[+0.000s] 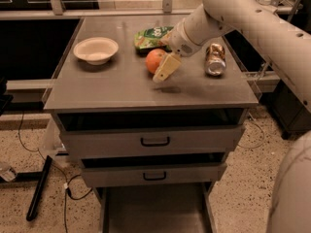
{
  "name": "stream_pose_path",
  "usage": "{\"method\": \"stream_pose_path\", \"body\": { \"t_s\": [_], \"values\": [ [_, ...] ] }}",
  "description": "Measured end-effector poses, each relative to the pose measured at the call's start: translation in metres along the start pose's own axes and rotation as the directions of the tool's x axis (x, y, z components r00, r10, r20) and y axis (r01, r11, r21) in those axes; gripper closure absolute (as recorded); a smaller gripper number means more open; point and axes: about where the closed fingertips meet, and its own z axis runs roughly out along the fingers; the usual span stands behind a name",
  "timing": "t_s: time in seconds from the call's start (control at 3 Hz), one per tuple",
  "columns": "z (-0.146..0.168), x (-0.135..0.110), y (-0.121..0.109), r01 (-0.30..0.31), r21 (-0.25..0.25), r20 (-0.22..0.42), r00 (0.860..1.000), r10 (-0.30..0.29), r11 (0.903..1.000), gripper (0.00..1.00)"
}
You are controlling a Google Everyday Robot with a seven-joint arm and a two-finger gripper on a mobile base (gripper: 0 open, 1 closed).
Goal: Place orange into bottom drawer
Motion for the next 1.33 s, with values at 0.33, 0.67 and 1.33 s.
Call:
{"method": "stream_pose_path", "body": {
  "t_s": [0.33, 0.67, 1.33],
  "values": [
    [0.0, 0.0, 0.0, 0.0, 0.0, 0.0, 1.0, 0.0, 1.0, 0.41],
    [0.0001, 0.0, 0.0, 0.0, 0.0, 0.0, 1.0, 0.0, 1.0, 0.64],
    [0.0002, 0.0, 0.0, 0.0, 0.0, 0.0, 1.0, 0.0, 1.0, 1.0]
  ]
}}
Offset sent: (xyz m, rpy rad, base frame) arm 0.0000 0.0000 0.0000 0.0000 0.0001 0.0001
